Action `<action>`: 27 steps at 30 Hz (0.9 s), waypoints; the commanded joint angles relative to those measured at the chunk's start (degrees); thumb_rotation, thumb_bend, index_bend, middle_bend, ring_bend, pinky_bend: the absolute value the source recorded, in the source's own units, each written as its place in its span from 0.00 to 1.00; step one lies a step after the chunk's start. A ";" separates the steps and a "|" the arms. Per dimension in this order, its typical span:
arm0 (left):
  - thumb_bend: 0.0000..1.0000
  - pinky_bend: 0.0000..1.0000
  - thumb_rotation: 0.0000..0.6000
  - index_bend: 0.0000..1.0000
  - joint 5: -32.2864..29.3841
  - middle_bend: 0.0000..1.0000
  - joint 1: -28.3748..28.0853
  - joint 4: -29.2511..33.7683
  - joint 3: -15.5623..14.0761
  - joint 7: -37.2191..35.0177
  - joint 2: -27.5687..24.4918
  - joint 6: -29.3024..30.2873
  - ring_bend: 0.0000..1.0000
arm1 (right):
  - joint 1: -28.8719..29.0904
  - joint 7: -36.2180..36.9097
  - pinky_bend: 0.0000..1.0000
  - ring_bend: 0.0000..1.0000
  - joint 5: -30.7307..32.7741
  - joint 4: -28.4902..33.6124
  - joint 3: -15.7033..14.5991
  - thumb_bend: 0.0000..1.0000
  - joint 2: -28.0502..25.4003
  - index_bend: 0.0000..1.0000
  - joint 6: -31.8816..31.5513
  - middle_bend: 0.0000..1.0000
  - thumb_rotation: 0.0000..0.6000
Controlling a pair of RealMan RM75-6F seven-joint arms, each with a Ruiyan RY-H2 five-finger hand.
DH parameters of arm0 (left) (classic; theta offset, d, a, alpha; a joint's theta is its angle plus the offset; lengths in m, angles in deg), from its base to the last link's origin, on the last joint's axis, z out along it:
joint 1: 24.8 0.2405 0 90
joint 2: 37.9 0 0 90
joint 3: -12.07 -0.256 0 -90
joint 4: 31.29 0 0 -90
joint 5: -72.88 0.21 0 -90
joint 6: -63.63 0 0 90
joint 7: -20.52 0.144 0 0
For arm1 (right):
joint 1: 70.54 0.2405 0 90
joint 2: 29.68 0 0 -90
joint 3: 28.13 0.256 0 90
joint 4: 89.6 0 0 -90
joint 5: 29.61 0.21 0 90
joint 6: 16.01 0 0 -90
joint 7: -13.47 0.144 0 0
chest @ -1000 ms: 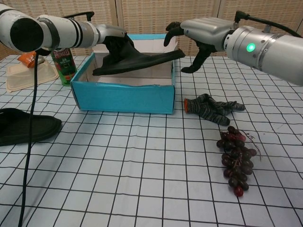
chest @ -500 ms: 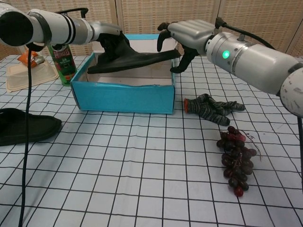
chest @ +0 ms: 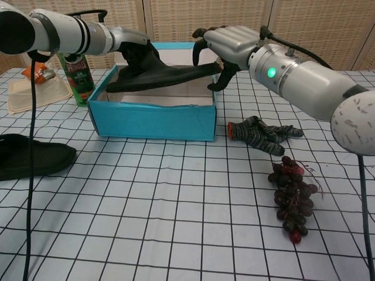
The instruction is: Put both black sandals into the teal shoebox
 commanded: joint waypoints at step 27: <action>0.47 0.42 1.00 0.27 2.32 0.31 2.22 7.93 -1.87 -4.70 -5.37 2.70 0.25 | 7.10 -5.62 0.55 0.55 1.65 -18.04 4.79 0.45 13.10 0.98 -2.14 0.68 1.00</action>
